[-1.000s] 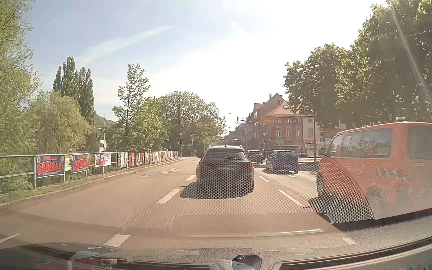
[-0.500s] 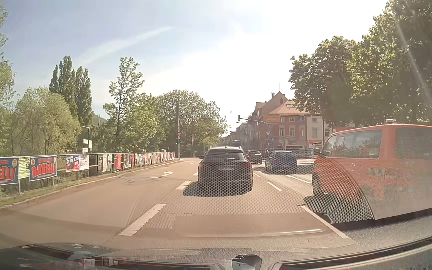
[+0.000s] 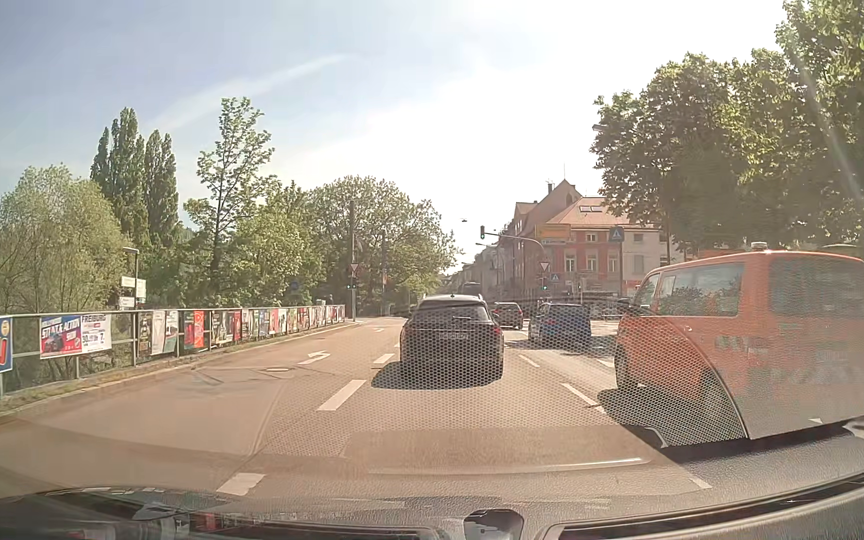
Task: Follow the waypoints while adhering to traffic rules and regulations
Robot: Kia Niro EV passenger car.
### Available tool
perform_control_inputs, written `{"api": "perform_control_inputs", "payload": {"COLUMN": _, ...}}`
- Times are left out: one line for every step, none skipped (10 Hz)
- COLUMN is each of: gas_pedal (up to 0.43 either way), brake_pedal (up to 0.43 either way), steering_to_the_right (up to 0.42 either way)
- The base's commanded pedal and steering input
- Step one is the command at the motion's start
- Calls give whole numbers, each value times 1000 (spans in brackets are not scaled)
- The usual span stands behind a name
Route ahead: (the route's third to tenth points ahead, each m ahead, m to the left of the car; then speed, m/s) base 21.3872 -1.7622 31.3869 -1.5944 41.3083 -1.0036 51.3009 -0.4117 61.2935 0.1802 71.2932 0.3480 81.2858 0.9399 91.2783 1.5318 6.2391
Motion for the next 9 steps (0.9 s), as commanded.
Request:
{"api": "perform_control_inputs", "payload": {"gas_pedal": 118, "brake_pedal": 0, "steering_to_the_right": -4}}
{"api": "perform_control_inputs", "payload": {"gas_pedal": 118, "brake_pedal": 0, "steering_to_the_right": -4}}
{"api": "perform_control_inputs", "payload": {"gas_pedal": 118, "brake_pedal": 0, "steering_to_the_right": -4}}
{"api": "perform_control_inputs", "payload": {"gas_pedal": 118, "brake_pedal": 0, "steering_to_the_right": -4}}
{"api": "perform_control_inputs", "payload": {"gas_pedal": 118, "brake_pedal": 0, "steering_to_the_right": -4}}
{"api": "perform_control_inputs", "payload": {"gas_pedal": 118, "brake_pedal": 0, "steering_to_the_right": -4}}
{"api": "perform_control_inputs", "payload": {"gas_pedal": 118, "brake_pedal": 0, "steering_to_the_right": -4}}
{"api": "perform_control_inputs", "payload": {"gas_pedal": 118, "brake_pedal": 0, "steering_to_the_right": -4}}
{"api": "perform_control_inputs", "payload": {"gas_pedal": 118, "brake_pedal": 0, "steering_to_the_right": -4}}
